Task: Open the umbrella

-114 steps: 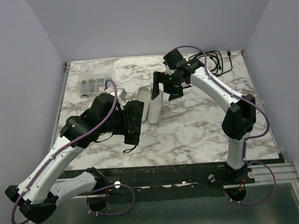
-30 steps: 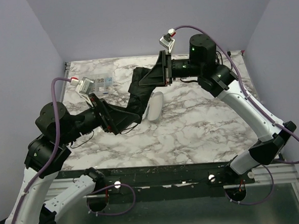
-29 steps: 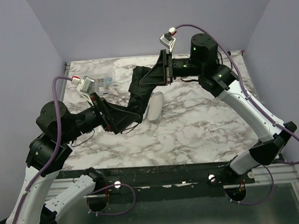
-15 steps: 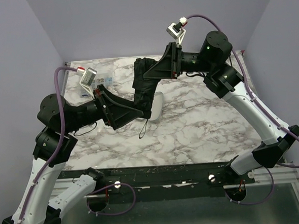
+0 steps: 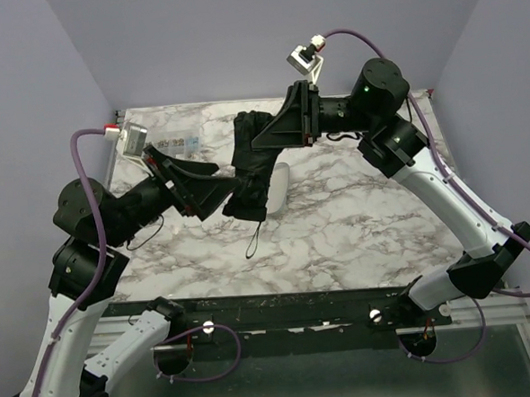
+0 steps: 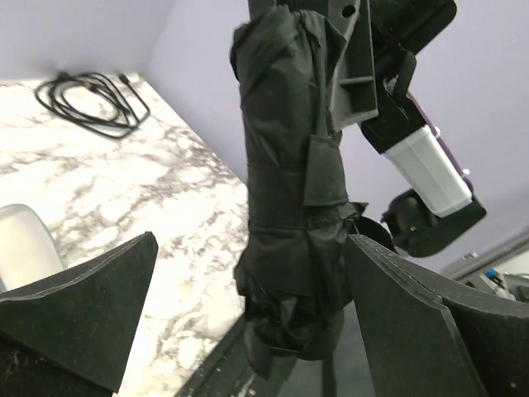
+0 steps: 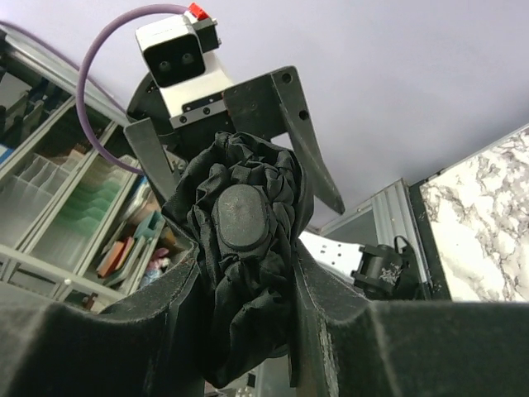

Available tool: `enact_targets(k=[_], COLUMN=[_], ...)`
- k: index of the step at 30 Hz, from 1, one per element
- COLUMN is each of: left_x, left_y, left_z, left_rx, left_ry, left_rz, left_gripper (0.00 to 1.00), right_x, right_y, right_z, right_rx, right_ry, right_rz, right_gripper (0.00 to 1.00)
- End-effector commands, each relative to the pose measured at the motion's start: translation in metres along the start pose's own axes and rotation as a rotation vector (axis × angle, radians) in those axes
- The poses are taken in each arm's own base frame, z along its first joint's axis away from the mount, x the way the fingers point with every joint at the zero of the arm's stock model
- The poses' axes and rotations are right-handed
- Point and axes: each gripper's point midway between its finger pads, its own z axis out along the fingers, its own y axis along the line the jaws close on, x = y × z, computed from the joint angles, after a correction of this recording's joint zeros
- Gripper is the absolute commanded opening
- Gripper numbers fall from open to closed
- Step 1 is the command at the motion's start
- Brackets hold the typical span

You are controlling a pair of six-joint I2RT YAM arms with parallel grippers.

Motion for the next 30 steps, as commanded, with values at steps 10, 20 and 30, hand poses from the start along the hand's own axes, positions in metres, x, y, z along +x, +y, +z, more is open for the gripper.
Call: enact_targets(k=[10,20,30], left_x=[0.015,0.029,-0.012], left_y=[-0.025,-0.034,-0.003], left_z=[0.013,0.022,0.019], left_rx=[0.283,0.415,0.063], left_ry=[0.025,0.12,-0.055], left_rz=[-0.012,-0.112,-0.108], left_gripper=[0.99,0.99,0.99], right_x=[-0.002,-0.005,0.005], right_y=[0.031,0.033,0.019], right_z=[-0.005,-0.002,-0.004], right_rx=[-0.057,-0.085,-0.031], right_ry=[-0.001,-0.003,0.027], right_rz=[-0.031,-0.052,-0.064], right_gripper=[0.01,0.01,0.01])
